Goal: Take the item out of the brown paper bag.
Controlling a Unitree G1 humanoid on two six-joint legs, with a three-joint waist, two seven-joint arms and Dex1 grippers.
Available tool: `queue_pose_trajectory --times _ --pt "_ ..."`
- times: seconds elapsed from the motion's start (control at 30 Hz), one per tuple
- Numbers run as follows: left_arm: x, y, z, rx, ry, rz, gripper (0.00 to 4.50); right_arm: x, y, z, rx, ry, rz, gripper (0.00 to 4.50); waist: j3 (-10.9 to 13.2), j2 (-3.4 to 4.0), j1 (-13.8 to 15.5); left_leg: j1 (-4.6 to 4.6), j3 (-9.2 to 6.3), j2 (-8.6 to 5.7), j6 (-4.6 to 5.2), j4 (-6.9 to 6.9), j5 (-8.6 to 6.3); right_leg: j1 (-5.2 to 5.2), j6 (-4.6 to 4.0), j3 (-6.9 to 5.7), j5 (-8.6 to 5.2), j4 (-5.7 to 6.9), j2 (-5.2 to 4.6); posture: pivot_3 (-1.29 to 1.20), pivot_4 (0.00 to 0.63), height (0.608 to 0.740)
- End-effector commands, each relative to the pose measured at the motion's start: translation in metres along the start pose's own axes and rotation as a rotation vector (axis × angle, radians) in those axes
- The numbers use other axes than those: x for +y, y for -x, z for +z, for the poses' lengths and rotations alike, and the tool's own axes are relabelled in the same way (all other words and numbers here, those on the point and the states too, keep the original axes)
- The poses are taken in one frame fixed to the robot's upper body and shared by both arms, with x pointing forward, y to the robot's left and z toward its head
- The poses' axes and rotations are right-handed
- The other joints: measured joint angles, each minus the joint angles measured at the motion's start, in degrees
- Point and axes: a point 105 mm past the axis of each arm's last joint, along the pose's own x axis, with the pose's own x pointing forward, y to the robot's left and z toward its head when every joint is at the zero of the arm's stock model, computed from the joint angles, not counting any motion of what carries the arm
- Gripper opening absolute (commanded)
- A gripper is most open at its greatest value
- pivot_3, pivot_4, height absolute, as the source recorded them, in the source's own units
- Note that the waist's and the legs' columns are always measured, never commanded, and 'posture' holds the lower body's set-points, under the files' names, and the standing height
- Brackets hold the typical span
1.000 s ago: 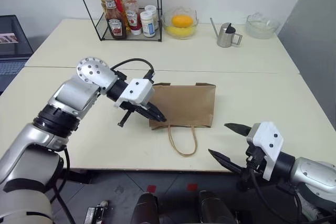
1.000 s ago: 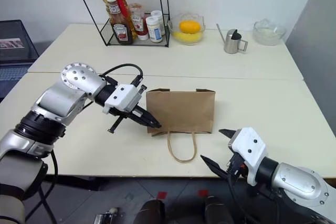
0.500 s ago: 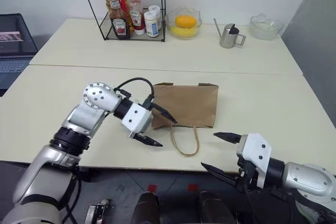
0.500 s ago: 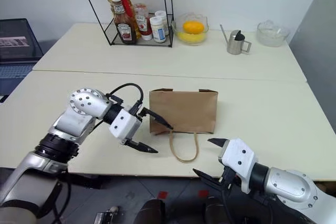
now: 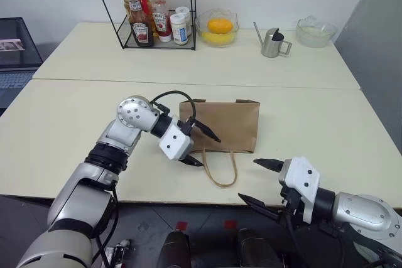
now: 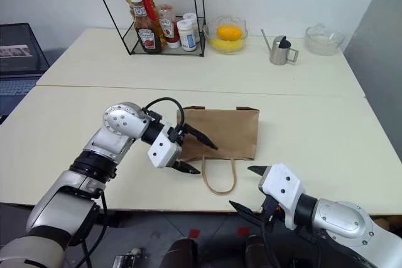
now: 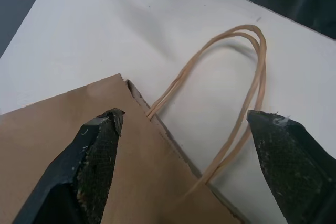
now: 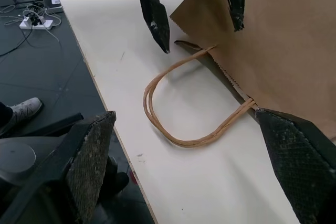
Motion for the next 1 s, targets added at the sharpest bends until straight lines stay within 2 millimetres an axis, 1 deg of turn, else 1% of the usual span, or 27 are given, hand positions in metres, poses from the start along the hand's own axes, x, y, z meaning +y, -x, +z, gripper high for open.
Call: queue_pose_trajectory --times 0.03,0.33,0.83,1.0 --pt "0.004 0.000 0.004 0.006 -0.076 -0.016 4.01 0.007 0.003 0.014 -0.047 0.055 0.009 4.50 0.0 0.00 0.0 0.01 0.00 0.00 0.00 0.00 0.00 0.00 0.00 0.00 0.00 0.00 0.00 0.00 0.150 0.740" --pt "0.004 -0.009 0.000 0.018 -0.150 -0.027 4.01 0.007 0.004 0.012 -0.037 0.058 0.007 4.50 0.0 0.00 0.0 0.01 -0.01 0.00 0.00 0.00 0.00 0.03 0.00 0.00 0.00 -0.01 0.00 0.00 0.150 0.740" --pt "0.006 -0.027 -0.002 0.009 -0.197 -0.006 4.01 0.007 0.004 0.011 -0.034 0.063 0.001 4.50 0.0 -0.01 0.0 0.04 -0.01 0.00 0.01 0.00 0.00 0.07 0.00 0.00 0.00 -0.03 0.00 0.00 0.150 0.740" --pt "0.005 -0.030 -0.002 0.009 -0.202 -0.001 4.01 0.007 0.004 0.010 -0.033 0.064 0.000 4.50 0.0 -0.01 0.0 0.05 -0.02 0.00 0.01 0.00 0.00 0.07 0.00 -0.01 0.00 -0.03 0.00 0.00 0.150 0.740"
